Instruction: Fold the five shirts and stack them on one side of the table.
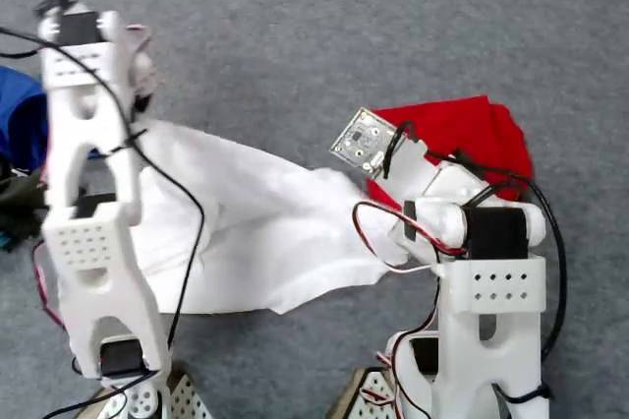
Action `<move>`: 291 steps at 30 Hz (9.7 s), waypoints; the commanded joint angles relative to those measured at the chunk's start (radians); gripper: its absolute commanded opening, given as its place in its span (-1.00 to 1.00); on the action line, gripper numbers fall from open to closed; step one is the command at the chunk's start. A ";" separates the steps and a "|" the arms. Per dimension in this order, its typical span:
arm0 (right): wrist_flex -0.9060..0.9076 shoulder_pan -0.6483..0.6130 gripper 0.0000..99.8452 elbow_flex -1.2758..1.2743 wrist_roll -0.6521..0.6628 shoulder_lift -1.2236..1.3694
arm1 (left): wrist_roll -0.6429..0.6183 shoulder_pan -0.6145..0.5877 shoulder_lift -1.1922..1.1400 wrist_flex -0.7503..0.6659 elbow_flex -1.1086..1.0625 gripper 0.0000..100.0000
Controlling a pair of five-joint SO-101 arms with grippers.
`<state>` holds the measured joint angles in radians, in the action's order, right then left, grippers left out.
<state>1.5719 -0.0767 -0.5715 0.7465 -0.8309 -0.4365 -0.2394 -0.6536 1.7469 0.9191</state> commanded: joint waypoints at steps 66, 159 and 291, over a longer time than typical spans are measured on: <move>-0.242 -0.305 -0.65 0.371 -0.342 0.931 | 0.499 -0.439 0.090 -0.410 -0.773 -0.96; 0.048 -0.483 -0.48 0.446 -0.233 1.033 | 0.497 -0.439 0.090 -0.422 -0.773 -0.96; 0.002 -0.406 -0.73 0.748 -0.276 1.296 | 0.497 -0.439 0.090 -0.423 -0.773 -0.96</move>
<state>1.5858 -0.4710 0.1788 0.4810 0.5347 0.0545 -0.6966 -0.5723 1.3878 0.1335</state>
